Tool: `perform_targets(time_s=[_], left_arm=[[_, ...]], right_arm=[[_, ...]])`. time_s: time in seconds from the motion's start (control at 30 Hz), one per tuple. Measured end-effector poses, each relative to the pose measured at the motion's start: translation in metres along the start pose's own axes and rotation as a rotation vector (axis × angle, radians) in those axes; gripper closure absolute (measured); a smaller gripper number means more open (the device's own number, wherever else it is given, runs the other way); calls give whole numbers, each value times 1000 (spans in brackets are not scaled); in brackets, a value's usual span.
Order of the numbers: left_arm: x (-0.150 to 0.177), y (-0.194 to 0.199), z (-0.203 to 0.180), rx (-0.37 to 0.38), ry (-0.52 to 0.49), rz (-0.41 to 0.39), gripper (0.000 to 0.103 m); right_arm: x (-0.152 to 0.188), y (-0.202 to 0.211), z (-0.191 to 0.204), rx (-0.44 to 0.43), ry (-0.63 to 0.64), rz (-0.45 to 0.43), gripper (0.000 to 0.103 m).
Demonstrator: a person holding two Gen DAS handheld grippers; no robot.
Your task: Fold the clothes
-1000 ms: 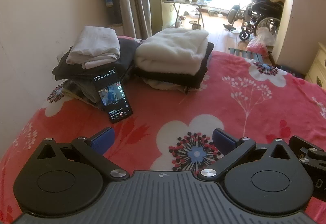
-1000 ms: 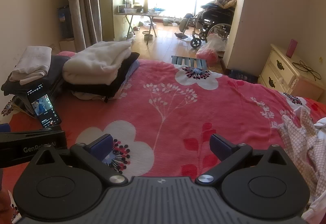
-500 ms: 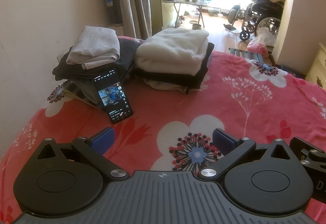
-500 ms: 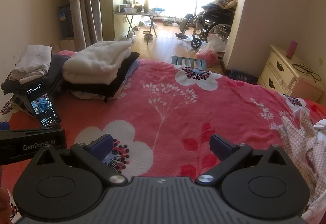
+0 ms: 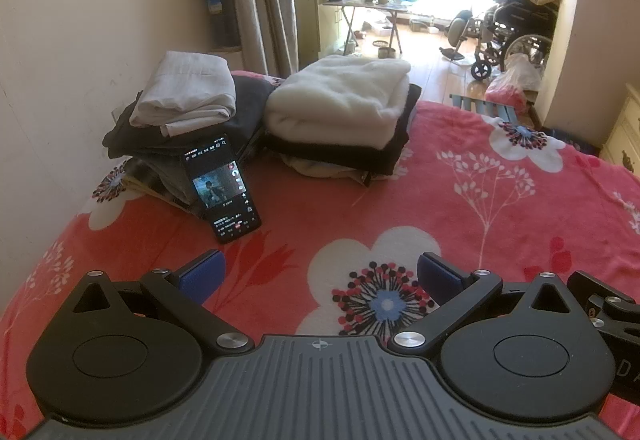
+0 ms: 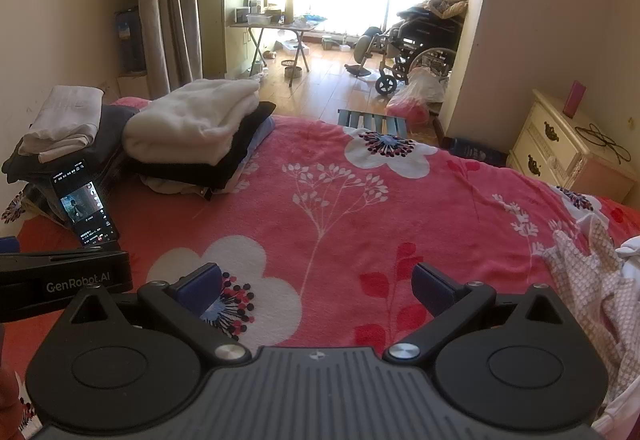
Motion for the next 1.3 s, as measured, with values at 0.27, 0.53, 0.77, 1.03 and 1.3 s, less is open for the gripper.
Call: perform_targets(time_s=[0.27,0.53,0.77,1.03,1.3], left_arm=[[1,-2,0,0,0,4,0],[2,-4,0,0,0,8,0],[2,-5,-1,0,0,10,0],[2,-5,0,-1,3,10,0],[2,-4,0,-1,3,11,0]], right_arm=[[0,-1,0,2,4,4,0],[-1,-3,0,2,3,9,0],[1,-3,0,2,1,11,0],[0,-4,0,1,0,10,0],[1,-3,-1,2,0,12,0]])
Point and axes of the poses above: each gripper's, at about its wrist camera, not at the fingertips, and y roughly against the way its jaws point, z to its left, x to its underside, the point moved 3 cm from there along -y, roughly the way its jaws point, and after that the axes turned 9 degrees about z, right-handed, at the moved point
